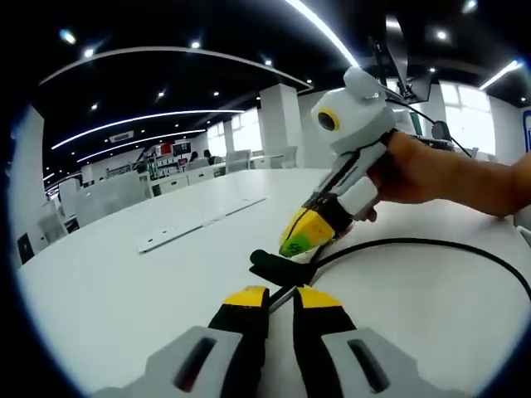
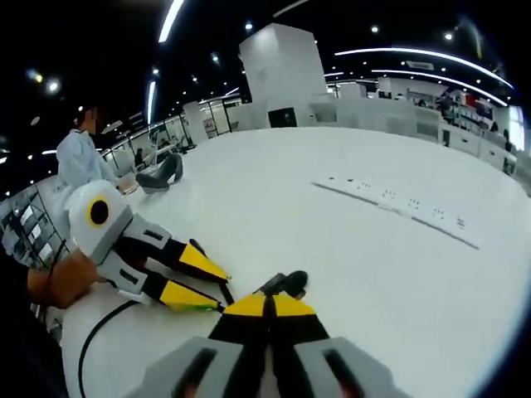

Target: Find the charging cable on the desk, coil it up and secure with Velcro.

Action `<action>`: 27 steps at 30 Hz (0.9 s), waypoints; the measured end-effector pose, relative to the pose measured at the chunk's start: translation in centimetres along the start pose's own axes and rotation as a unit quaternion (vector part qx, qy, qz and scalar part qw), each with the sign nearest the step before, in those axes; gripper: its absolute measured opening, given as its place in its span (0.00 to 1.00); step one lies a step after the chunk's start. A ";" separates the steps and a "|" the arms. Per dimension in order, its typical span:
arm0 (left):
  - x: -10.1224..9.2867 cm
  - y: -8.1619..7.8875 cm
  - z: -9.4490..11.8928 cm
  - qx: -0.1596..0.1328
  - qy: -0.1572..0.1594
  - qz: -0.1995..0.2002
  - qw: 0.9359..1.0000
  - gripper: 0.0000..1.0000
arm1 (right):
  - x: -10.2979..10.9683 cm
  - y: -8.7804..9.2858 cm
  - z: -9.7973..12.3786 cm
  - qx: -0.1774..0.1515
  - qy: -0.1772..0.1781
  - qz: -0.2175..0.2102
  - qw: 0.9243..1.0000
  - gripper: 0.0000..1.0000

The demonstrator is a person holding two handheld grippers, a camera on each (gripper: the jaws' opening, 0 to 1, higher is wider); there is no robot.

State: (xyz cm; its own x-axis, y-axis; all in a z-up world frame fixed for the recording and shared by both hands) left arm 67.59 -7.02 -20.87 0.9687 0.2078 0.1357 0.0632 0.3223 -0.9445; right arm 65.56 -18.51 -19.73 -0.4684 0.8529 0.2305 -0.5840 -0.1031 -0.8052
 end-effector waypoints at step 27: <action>1.8 -0.3 -0.8 0.000 0.000 -0.001 1.000 0.13 | -2.6 -0.3 -1.2 -0.001 0.026 0.004 1.000 0.02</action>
State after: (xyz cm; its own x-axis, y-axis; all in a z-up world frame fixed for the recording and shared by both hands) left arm 69.50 -7.51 -20.54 0.9687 0.2060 0.1381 0.0659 0.3229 -0.9441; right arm 67.81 -20.08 -20.74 -0.4385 0.8774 0.1946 -0.5787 -0.1100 -0.8081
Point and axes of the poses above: the point that each gripper's makers call its tool centre point, and the gripper's own axes: z roughly backward along the fingers, x roughly to its left, y roughly out of its underside, the point moved 6 cm from there along z, roughly backward along the fingers, and after that the axes turned 4 degrees about -y, right-handed, at the moved point
